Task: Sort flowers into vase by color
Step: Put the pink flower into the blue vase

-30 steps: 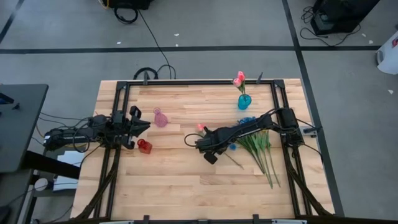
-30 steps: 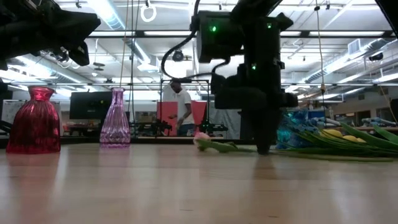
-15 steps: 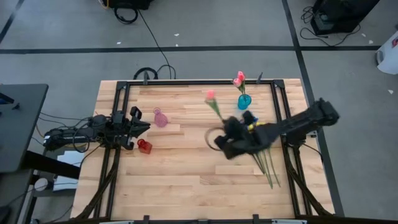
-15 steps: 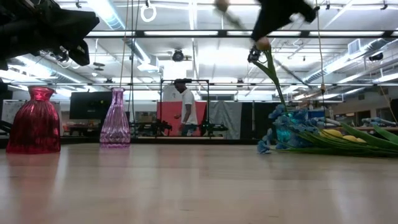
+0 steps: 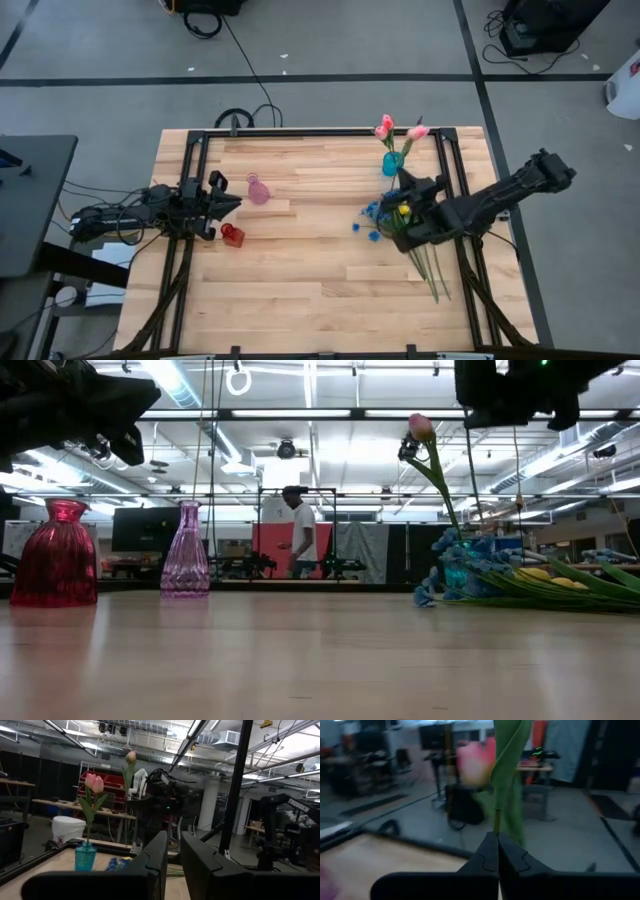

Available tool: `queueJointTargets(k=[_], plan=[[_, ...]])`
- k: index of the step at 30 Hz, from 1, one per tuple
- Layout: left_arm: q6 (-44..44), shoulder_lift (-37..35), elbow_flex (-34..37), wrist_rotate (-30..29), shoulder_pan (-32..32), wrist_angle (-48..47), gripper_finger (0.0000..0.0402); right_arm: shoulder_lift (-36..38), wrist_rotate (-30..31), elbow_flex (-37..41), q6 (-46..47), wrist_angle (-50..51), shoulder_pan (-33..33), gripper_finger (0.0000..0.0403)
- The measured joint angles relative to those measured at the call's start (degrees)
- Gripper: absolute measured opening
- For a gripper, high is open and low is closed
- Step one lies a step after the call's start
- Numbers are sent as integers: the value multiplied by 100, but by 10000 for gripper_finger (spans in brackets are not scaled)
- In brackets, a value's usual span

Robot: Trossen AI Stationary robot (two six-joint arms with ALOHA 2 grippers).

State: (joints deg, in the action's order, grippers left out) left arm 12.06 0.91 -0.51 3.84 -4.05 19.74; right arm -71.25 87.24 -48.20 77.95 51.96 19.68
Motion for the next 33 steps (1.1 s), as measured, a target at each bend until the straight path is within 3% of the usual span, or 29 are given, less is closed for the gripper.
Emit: queueJointTargets(k=[8, 21, 25, 33], plan=[[-117, 0, 0, -12, 0, 11, 56, 173, 285, 303, 5, -220, -904, 0], [-132, 0, 0, -83, 0, 16, 56, 169, 279, 304, -48, -579, -1587, 0], [-213, 0, -1, -101, 0, 63, 56, 167, 275, 144, -765, -1064, -1683, 0], [-431, 0, -1, -98, 0, 187, 56, 190, -23, -524, -3617, -1983, -1733, 0]])
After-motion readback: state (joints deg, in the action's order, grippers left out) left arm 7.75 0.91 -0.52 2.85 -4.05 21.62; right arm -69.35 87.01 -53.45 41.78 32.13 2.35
